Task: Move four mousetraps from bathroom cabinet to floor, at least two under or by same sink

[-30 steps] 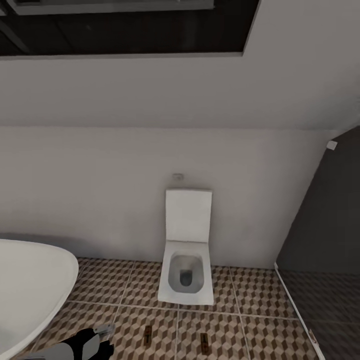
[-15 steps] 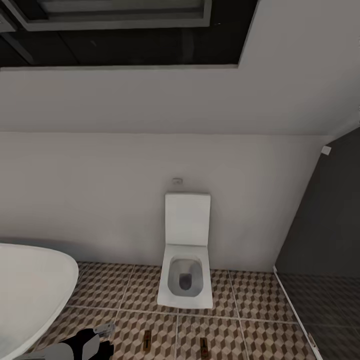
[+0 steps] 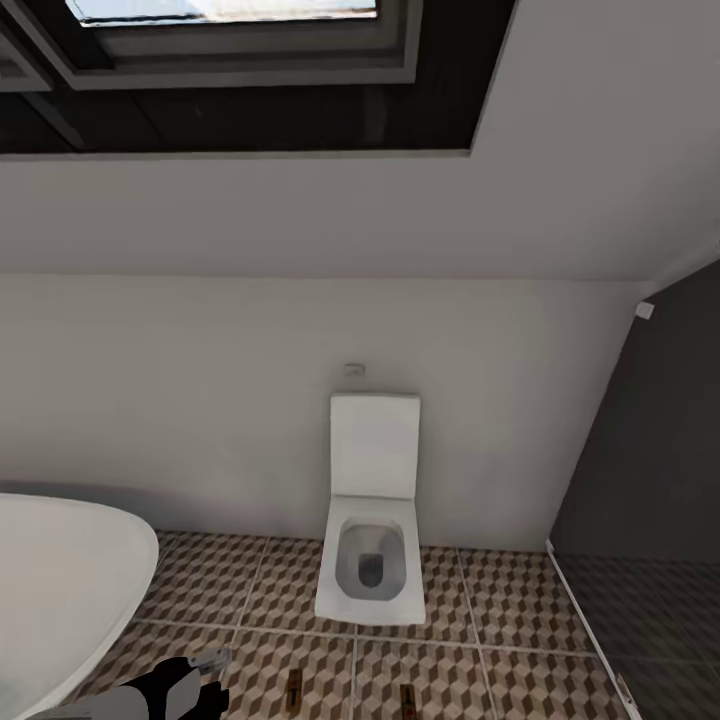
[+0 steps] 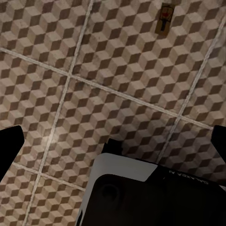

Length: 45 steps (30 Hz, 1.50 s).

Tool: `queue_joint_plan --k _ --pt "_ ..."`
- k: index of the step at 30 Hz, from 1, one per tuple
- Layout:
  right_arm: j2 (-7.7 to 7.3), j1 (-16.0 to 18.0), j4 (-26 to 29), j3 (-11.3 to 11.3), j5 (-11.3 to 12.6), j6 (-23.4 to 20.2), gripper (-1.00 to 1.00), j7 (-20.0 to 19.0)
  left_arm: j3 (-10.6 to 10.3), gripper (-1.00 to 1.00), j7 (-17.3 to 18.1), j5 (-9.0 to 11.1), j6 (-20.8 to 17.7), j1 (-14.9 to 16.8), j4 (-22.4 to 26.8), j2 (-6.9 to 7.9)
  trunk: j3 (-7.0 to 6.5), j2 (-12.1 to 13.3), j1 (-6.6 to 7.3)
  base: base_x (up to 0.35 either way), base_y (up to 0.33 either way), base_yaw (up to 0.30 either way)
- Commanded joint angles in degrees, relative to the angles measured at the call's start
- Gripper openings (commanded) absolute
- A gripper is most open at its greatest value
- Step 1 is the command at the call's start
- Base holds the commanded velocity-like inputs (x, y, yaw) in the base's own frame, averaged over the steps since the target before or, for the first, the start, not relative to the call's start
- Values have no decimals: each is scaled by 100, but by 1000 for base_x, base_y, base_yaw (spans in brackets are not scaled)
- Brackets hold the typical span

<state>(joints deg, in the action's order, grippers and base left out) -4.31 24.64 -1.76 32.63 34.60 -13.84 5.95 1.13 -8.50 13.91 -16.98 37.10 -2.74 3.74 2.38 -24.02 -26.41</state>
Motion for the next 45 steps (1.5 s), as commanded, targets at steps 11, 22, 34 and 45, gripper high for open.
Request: queue_joint_plan --k 11,22,34,45 --pt "7 6 -1 51 31 -22 100 11 10 100 -20 33 -7 -58 0 -4 -140 110 63 0 0 0" --pt "9 6 0 58 29 -22 100 11 10 100 -20 35 1 -70 1 -4 -240 110 63 0 0 54" --pt "10 6 2 57 29 -22 100 6 10 100 -19 32 19 -71 1 -25 -349 110 63 0 0 94" --pt "2 6 8 35 61 -8 100 16 10 100 -23 28 42 -74 -4 -24 -421 110 63 0 0 77"
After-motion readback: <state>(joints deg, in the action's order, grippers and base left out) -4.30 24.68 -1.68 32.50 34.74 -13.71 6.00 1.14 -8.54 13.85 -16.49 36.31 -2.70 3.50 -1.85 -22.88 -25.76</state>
